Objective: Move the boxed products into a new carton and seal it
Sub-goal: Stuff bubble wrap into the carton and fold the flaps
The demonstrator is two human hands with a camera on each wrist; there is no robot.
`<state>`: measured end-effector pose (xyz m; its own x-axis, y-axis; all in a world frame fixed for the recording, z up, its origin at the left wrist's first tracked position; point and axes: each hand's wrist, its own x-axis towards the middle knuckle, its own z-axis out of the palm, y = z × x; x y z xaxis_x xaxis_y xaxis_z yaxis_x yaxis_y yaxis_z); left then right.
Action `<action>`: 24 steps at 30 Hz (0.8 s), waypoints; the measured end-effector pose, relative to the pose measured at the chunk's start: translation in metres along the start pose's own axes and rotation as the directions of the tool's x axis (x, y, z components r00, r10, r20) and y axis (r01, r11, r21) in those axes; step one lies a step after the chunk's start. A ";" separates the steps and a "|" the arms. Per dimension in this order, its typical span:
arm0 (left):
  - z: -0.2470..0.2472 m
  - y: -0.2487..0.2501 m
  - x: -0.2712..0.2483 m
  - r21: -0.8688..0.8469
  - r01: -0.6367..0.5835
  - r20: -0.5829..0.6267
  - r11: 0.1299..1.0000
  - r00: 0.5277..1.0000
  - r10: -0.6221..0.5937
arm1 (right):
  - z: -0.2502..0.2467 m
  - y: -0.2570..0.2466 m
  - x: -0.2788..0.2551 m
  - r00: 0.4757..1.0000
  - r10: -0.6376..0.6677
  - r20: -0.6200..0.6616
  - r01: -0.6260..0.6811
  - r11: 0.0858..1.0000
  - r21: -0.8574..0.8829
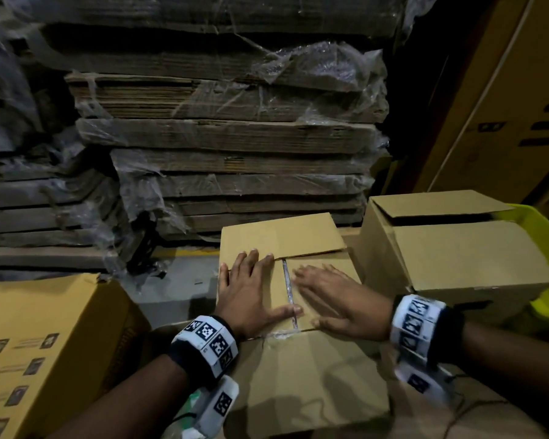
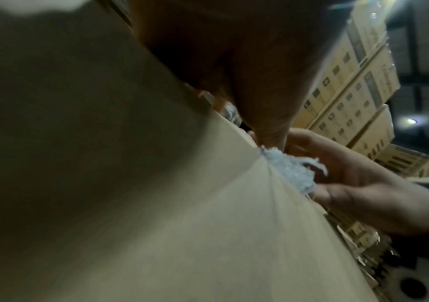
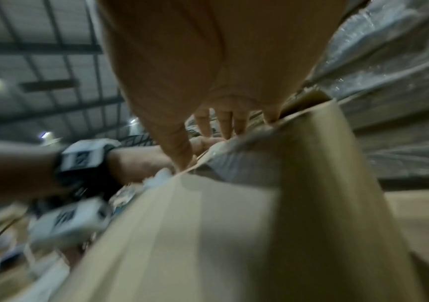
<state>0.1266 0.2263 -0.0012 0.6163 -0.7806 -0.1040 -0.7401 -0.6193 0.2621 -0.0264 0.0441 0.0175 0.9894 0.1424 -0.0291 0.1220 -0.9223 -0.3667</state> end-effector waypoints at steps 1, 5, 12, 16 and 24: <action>0.000 0.001 0.000 -0.002 0.004 0.002 1.000 1.000 -0.004 | 0.000 -0.001 -0.013 0.999 -0.036 -0.018 0.036 0.999 0.009; -0.003 0.003 -0.002 0.014 0.011 -0.001 1.000 1.000 -0.011 | 0.010 0.007 -0.073 0.994 -0.084 -0.064 0.075 0.988 -0.135; -0.022 0.009 -0.003 0.098 0.002 0.024 0.995 1.000 -0.005 | 0.011 0.002 -0.114 0.996 -0.087 0.001 0.081 0.928 -0.364; -0.043 0.013 -0.002 0.168 -0.037 0.129 0.985 0.992 0.016 | 0.003 0.001 -0.121 0.999 -0.052 0.004 0.051 0.975 -0.217; -0.093 -0.014 0.013 0.000 -0.140 0.497 0.990 0.859 0.121 | -0.001 -0.010 -0.097 0.919 0.256 -0.301 -0.124 0.911 0.394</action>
<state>0.1699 0.2330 0.0829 0.3059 -0.7879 -0.5345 -0.8193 -0.5038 0.2737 -0.1232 0.0388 0.0249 0.9639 -0.2131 0.1596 -0.0429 -0.7160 -0.6968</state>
